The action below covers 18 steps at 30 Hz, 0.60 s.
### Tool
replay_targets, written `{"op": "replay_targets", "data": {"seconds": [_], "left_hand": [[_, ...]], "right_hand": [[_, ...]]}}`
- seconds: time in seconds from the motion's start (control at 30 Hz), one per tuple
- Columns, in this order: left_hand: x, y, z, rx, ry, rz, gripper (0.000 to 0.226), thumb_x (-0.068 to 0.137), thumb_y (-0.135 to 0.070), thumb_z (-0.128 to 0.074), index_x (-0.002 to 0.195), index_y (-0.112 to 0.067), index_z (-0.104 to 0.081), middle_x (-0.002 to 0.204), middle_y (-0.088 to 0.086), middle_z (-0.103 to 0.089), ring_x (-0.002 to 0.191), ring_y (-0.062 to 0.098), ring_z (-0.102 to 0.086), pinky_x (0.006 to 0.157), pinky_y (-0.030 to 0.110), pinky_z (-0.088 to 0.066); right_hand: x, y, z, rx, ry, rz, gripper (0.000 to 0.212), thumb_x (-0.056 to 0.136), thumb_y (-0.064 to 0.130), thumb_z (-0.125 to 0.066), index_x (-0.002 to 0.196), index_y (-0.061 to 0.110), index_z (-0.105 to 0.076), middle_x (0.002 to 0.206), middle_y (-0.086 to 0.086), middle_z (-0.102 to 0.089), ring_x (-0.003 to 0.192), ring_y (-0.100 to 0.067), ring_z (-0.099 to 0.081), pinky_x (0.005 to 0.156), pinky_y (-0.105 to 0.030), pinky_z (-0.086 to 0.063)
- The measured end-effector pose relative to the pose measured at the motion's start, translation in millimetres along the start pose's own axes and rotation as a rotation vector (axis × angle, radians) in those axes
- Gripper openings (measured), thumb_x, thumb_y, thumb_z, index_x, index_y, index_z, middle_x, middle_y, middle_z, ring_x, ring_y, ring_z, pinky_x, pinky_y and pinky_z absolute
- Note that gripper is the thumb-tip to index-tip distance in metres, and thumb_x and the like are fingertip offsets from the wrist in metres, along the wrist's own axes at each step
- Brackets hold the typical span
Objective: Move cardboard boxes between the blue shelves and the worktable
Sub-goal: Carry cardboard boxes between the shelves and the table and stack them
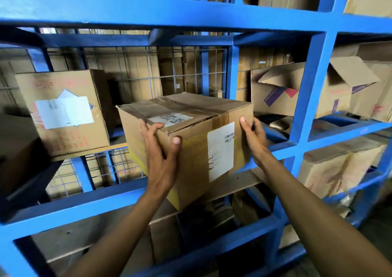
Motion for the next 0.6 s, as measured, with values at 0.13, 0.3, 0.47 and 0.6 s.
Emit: {"op": "replay_targets", "data": {"seconds": [0.13, 0.3, 0.47, 0.6], "left_hand": [[17.7, -17.4, -9.8, -0.115, 0.056, -0.075, 0.050, 0.084, -0.055, -0.052, 0.123, -0.026, -0.039, 0.137, -0.033, -0.038, 0.126, 0.010, -0.045, 0.103, 0.035, -0.042], [25.9, -38.5, -39.0, -0.299, 0.220, -0.086, 0.044, 0.085, -0.049, -0.056, 0.121, -0.028, -0.042, 0.124, 0.009, -0.052, 0.105, 0.013, -0.057, 0.084, 0.026, -0.048], [7.4, -47.7, -75.4, -0.446, 0.339, -0.146, 0.041, 0.089, -0.041, -0.053, 0.123, -0.022, -0.042, 0.124, -0.006, -0.053, 0.110, 0.004, -0.056, 0.089, 0.021, -0.046], [-4.5, -49.3, -95.7, -0.539, 0.461, -0.135, 0.049, 0.093, -0.060, -0.043, 0.130, -0.028, -0.038, 0.143, -0.005, -0.046, 0.125, 0.020, -0.052, 0.104, 0.045, -0.043]], "right_hand": [[-27.5, -11.5, 40.1, 0.014, -0.021, 0.070, 0.062, 0.072, 0.076, -0.067, 0.116, 0.032, -0.067, 0.123, -0.005, -0.066, 0.113, -0.017, -0.063, 0.100, -0.039, -0.050], [-60.5, 12.5, 103.3, 0.074, -0.197, 0.136, 0.080, 0.071, 0.076, -0.068, 0.115, 0.011, -0.068, 0.111, -0.004, -0.073, 0.102, -0.015, -0.066, 0.095, -0.036, -0.052], [-119.7, 41.1, 157.7, -0.111, -0.418, 0.150, 0.059, 0.079, 0.077, -0.057, 0.116, 0.032, -0.065, 0.117, 0.013, -0.070, 0.115, -0.004, -0.061, 0.107, -0.033, -0.044], [-182.5, 71.8, 175.4, -0.248, -0.606, 0.213, 0.036, 0.101, 0.049, -0.046, 0.121, 0.023, -0.061, 0.110, 0.012, -0.069, 0.101, 0.007, -0.062, 0.090, -0.015, -0.046]]}}
Point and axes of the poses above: each hand's wrist, its own x-axis towards the middle knuckle, its own z-axis out of the back of the hand, y = z × x, the point moved 1 cm from there along x, towards the middle knuckle
